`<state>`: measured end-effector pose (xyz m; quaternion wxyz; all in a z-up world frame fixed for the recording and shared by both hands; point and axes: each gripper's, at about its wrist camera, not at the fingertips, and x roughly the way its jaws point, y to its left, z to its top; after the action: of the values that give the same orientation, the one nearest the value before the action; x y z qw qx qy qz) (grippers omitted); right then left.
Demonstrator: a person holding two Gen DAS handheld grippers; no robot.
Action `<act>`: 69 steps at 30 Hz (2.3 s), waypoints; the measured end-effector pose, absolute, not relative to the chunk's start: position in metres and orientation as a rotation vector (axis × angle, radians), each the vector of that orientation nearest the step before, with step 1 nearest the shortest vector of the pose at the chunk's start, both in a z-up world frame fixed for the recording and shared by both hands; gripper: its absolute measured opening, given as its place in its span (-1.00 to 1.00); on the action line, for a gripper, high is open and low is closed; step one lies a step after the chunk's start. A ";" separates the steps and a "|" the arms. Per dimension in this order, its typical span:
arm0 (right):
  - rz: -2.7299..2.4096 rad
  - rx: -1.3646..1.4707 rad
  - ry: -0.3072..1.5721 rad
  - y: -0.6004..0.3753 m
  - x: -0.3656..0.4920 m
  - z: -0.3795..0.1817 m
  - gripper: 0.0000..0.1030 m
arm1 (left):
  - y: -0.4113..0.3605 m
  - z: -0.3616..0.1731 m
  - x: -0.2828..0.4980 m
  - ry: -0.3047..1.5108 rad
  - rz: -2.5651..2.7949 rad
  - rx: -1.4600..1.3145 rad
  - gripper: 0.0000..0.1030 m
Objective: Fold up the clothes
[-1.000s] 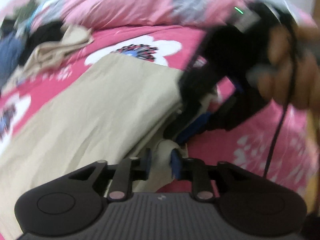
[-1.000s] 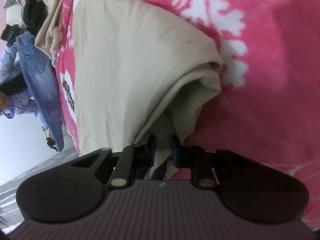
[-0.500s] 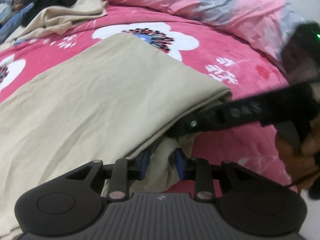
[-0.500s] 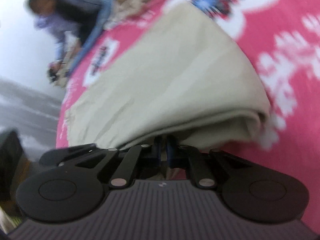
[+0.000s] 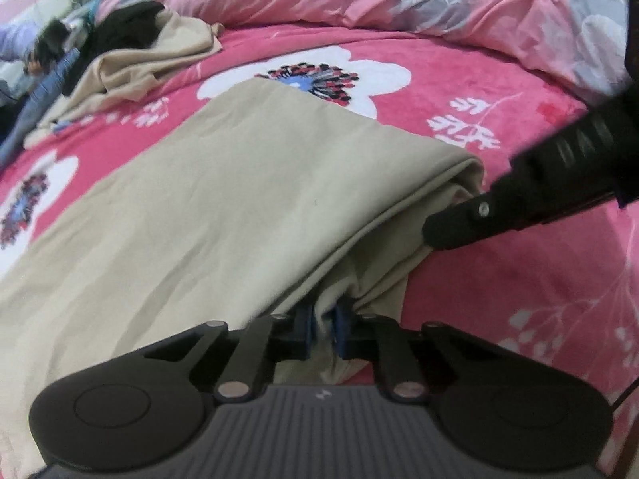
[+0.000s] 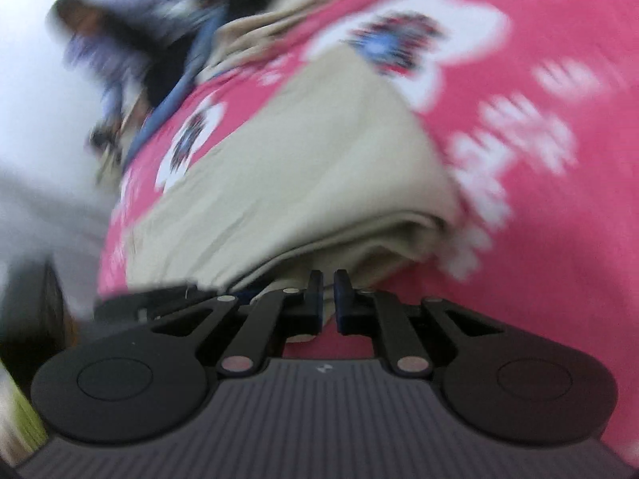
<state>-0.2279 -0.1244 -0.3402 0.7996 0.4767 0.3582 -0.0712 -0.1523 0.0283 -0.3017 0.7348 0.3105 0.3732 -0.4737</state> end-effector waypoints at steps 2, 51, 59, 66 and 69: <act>-0.189 1.150 0.765 -0.135 -0.234 -0.347 -0.87 | 0.028 -0.301 -0.158 0.787 -1.029 0.704 -0.82; 0.110 0.205 0.754 -0.064 -0.206 -0.312 -0.90 | 0.036 -0.293 -0.164 0.614 -0.978 0.752 -0.81; 0.201 0.148 0.733 -0.051 -0.212 -0.306 -0.88 | 0.037 -0.288 -0.158 0.627 -0.969 0.706 -0.84; 0.243 0.240 0.755 -0.063 -0.181 -0.343 -1.00 | 0.049 -0.290 -0.161 0.639 -1.032 0.732 -0.76; 0.249 0.408 0.765 -0.081 -0.178 -0.348 -1.00 | 0.054 -0.296 -0.170 0.588 -1.070 0.794 -0.76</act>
<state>-0.1778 -0.0810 -0.3476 0.9001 0.1971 0.3694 0.1201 -0.1699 0.0540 -0.2960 0.7464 0.3628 0.2688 -0.4889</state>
